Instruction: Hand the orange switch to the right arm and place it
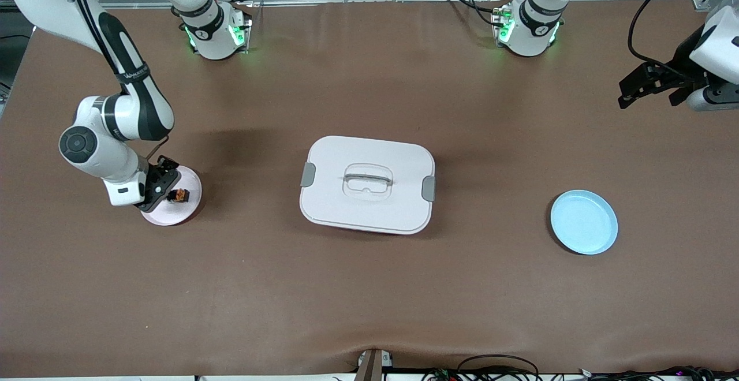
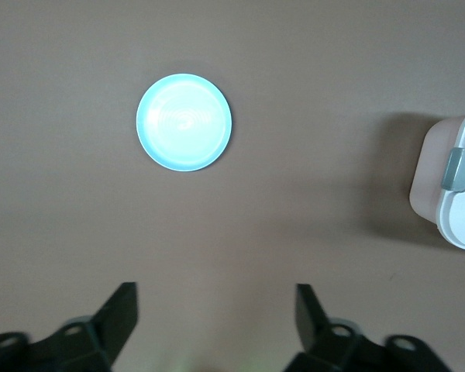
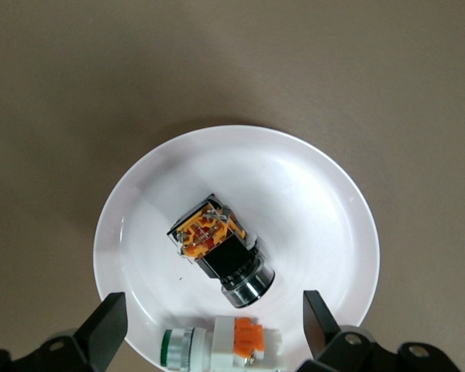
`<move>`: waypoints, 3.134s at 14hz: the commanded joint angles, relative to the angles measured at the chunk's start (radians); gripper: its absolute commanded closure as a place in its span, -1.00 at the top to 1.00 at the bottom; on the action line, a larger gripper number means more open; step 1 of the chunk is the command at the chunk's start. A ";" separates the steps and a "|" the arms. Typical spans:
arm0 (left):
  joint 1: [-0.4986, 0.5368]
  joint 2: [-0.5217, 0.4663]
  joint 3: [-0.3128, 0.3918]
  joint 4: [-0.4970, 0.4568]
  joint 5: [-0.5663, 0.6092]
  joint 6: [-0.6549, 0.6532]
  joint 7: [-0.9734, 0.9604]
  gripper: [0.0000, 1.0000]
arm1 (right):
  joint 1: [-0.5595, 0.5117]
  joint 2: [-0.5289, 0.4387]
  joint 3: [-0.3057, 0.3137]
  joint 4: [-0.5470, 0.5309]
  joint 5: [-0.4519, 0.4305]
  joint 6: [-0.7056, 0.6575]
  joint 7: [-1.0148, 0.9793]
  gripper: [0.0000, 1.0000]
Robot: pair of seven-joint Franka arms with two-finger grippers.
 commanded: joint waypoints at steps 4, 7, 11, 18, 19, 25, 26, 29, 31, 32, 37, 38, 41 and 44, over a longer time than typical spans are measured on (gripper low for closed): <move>0.002 0.009 0.001 0.013 -0.003 -0.005 0.009 0.20 | -0.010 -0.082 0.017 -0.007 -0.009 -0.025 0.491 1.00; 0.002 0.009 0.001 0.013 -0.003 -0.004 0.009 0.58 | -0.011 -0.114 0.017 -0.008 -0.006 -0.025 0.704 1.00; 0.002 0.009 0.001 0.013 -0.003 -0.004 0.011 0.67 | -0.010 -0.158 0.017 -0.001 0.035 -0.025 0.768 1.00; 0.001 0.011 0.001 0.012 -0.001 -0.006 0.011 1.00 | 0.010 -0.183 0.017 0.231 0.054 -0.312 0.772 1.00; 0.001 0.011 0.001 0.012 -0.001 -0.006 0.011 1.00 | 0.010 -0.188 0.019 0.262 0.054 -0.344 0.771 1.00; 0.002 0.013 0.003 0.015 -0.001 -0.006 0.009 1.00 | 0.017 -0.223 0.019 0.472 0.057 -0.613 0.772 1.00; 0.001 0.013 0.001 0.015 0.008 -0.006 0.008 1.00 | 0.017 -0.223 0.020 0.502 0.057 -0.648 0.772 1.00; 0.001 0.013 0.000 0.030 0.035 -0.006 0.008 1.00 | 0.023 -0.225 0.019 0.584 0.110 -0.749 0.771 1.00; 0.001 0.011 0.001 0.033 0.036 -0.006 0.008 1.00 | 0.020 -0.225 0.016 0.621 0.112 -0.777 0.771 1.00; 0.001 0.009 0.001 0.033 0.036 -0.006 0.008 1.00 | 0.021 -0.225 0.016 0.627 0.112 -0.783 0.772 1.00; 0.001 0.002 0.001 0.035 0.036 -0.014 0.008 1.00 | 0.009 -0.215 0.008 0.667 0.129 -0.811 0.763 1.00; 0.001 0.002 0.001 0.035 0.036 -0.018 0.008 1.00 | 0.009 -0.215 0.007 0.670 0.129 -0.809 0.762 1.00; 0.002 0.000 0.001 0.035 0.034 -0.044 0.012 1.00 | 0.009 -0.215 0.007 0.670 0.135 -0.808 0.762 1.00; 0.004 0.000 0.004 0.041 0.034 -0.046 0.014 1.00 | 0.012 -0.215 0.008 0.674 0.137 -0.806 0.760 1.00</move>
